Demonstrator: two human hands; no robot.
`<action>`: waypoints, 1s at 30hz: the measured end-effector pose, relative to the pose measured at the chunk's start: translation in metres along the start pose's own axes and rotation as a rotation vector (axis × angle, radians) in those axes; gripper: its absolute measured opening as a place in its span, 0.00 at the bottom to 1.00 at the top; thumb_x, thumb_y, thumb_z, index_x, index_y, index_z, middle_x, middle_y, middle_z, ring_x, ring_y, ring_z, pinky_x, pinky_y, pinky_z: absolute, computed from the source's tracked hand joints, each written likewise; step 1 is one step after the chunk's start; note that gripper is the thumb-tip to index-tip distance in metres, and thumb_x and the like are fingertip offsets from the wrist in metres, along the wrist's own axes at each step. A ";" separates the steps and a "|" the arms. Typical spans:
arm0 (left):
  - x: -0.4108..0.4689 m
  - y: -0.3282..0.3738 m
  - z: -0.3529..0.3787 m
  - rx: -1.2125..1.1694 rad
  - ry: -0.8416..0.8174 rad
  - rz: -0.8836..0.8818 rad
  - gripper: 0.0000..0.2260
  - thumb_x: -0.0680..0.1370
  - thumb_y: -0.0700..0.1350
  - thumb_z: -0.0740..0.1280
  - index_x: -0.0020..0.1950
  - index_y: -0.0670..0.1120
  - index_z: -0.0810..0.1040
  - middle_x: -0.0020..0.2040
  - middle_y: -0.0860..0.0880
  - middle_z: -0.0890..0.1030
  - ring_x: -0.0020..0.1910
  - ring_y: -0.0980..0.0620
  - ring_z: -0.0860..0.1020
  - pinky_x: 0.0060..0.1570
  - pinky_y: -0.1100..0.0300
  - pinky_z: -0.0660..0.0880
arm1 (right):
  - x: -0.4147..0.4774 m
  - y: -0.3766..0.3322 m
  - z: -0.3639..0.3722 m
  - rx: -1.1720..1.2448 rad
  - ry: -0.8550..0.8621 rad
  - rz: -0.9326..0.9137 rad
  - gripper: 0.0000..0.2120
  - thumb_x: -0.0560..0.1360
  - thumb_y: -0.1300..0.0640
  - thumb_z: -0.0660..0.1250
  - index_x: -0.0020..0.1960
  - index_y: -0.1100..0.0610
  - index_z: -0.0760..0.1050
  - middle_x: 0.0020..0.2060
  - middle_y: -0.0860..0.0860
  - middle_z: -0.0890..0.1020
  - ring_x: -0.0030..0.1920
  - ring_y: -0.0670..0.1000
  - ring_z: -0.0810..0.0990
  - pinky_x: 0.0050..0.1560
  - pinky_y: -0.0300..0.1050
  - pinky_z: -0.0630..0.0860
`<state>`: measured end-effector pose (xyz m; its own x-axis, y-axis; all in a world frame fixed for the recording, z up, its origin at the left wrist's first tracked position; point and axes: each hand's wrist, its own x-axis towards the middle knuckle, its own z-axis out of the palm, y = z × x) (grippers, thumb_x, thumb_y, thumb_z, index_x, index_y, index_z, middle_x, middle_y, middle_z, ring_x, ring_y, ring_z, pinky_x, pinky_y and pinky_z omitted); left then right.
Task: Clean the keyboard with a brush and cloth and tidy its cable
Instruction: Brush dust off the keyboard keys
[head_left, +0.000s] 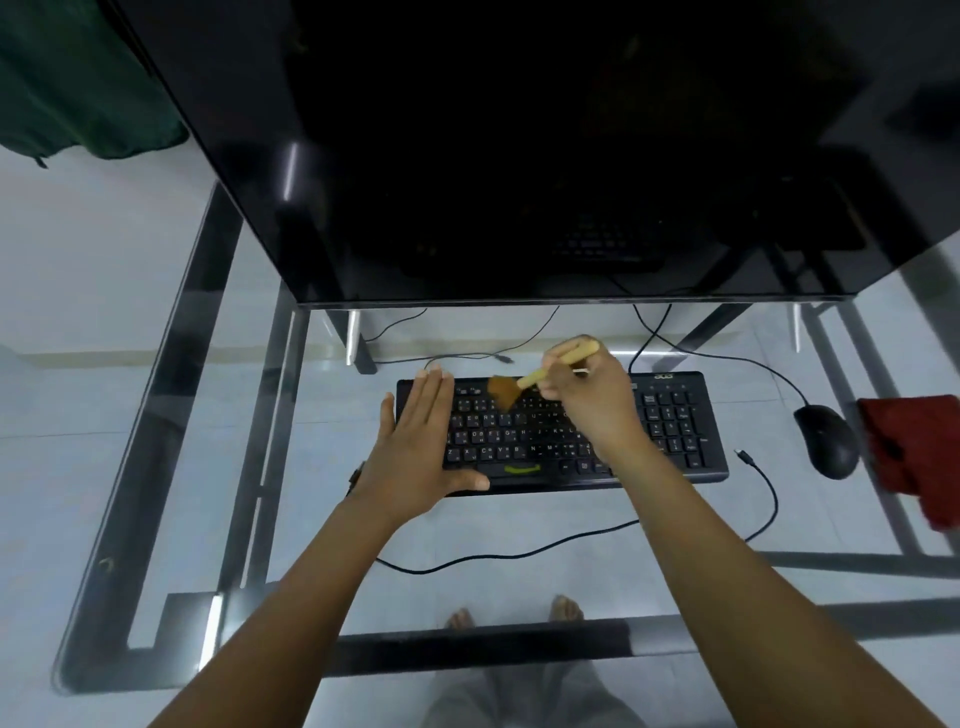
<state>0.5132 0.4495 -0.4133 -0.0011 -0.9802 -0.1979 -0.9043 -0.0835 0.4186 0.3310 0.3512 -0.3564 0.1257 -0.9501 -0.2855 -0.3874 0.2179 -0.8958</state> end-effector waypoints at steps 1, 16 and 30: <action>0.000 0.003 0.002 0.018 -0.011 0.008 0.56 0.66 0.69 0.68 0.79 0.46 0.38 0.79 0.49 0.37 0.77 0.53 0.35 0.75 0.44 0.38 | 0.001 0.002 -0.007 0.046 0.060 -0.006 0.04 0.79 0.62 0.65 0.46 0.55 0.76 0.41 0.52 0.83 0.41 0.52 0.85 0.47 0.46 0.82; 0.012 0.032 0.015 0.081 -0.060 0.017 0.53 0.69 0.69 0.65 0.79 0.45 0.39 0.78 0.49 0.35 0.76 0.52 0.33 0.74 0.44 0.36 | -0.014 0.037 -0.040 0.029 0.123 -0.069 0.01 0.77 0.58 0.68 0.46 0.55 0.78 0.40 0.54 0.84 0.41 0.54 0.85 0.47 0.52 0.83; 0.015 0.051 0.028 0.144 -0.114 0.062 0.54 0.69 0.71 0.64 0.78 0.45 0.37 0.78 0.49 0.33 0.75 0.52 0.31 0.74 0.44 0.35 | -0.026 0.047 -0.077 -0.060 -0.109 -0.018 0.04 0.77 0.64 0.66 0.47 0.57 0.78 0.39 0.52 0.85 0.43 0.53 0.85 0.45 0.44 0.82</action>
<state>0.4549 0.4351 -0.4193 -0.0995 -0.9555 -0.2778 -0.9528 0.0110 0.3035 0.2392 0.3687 -0.3647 0.2305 -0.9232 -0.3074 -0.4375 0.1838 -0.8802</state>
